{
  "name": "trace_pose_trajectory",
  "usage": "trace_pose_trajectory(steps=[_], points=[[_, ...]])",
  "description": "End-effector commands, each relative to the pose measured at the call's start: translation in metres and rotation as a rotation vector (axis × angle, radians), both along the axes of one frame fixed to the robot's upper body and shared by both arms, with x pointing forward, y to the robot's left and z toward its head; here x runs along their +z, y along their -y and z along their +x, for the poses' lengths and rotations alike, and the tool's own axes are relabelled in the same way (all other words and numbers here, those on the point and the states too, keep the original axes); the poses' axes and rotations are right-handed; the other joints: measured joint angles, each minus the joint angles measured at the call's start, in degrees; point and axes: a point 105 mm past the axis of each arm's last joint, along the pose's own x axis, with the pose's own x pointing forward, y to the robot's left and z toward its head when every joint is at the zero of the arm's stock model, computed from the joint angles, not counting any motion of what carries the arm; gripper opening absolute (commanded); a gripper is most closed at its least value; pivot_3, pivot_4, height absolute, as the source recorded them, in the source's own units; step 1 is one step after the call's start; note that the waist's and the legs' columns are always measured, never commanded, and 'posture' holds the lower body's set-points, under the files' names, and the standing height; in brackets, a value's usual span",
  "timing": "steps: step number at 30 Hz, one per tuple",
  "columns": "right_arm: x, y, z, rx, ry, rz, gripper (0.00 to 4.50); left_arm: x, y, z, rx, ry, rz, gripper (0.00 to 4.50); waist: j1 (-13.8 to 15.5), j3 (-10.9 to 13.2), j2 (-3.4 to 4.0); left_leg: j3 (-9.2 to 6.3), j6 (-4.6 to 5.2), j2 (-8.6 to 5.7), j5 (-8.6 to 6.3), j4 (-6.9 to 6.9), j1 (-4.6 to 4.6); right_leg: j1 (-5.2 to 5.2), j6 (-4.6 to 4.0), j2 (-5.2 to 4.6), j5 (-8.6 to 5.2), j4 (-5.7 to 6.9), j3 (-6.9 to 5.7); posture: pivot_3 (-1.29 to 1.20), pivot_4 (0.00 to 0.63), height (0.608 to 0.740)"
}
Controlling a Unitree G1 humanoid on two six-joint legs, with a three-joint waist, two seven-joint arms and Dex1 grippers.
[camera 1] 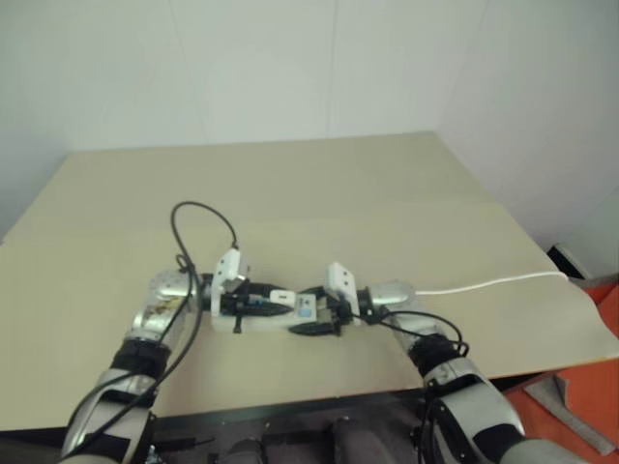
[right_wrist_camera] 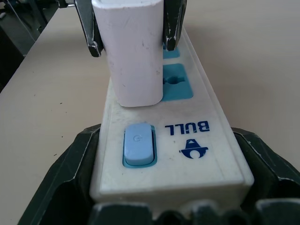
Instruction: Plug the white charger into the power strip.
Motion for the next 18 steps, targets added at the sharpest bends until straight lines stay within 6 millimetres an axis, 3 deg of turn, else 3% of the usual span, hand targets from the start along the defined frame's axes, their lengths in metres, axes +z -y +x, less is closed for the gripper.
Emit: trace_pose_trajectory(steps=[1, 11, 17, 18], points=[[-0.003, 0.002, -0.005, 0.038, -0.02, -0.014, 3.45, -0.059, -0.052, -0.01, 0.169, -0.198, 0.228, 1.02, -0.1, -0.1, 0.0, 0.01, 0.0, 0.0, 0.0, -0.01, 0.02, 0.0, -0.01, 0.02, -0.01, 0.0, 0.03, 0.0, 0.15, 0.74], [-0.004, 0.002, -0.005, 0.036, -0.018, -0.019, 3.45, -0.067, -0.063, -0.018, 0.184, -0.213, 0.259, 1.02, -0.2, -0.3, 0.09, 0.1, 0.0, -0.01, -0.01, -0.17, 0.15, 0.0, -0.31, 0.17, -0.19, 0.01, 0.36, 0.0, 0.15, 0.74], [-0.004, 0.002, -0.005, 0.04, -0.016, -0.022, 3.45, -0.053, -0.053, -0.009, 0.173, -0.188, 0.208, 1.02, -0.2, -0.4, 0.17, 0.15, 0.0, -0.01, -0.01, -0.21, 0.17, -0.02, -0.34, 0.2, -0.21, 0.0, 0.43, 0.0, 0.15, 0.74], [-0.004, 0.002, -0.005, 0.041, -0.016, -0.023, 3.45, -0.047, -0.05, -0.007, 0.165, -0.184, 0.188, 1.75, -0.4, -0.4, 0.17, 0.15, 0.0, -0.01, -0.01, -0.21, 0.17, -0.03, -0.35, 0.2, -0.21, 0.0, 0.43, 0.0, 0.15, 0.74]])
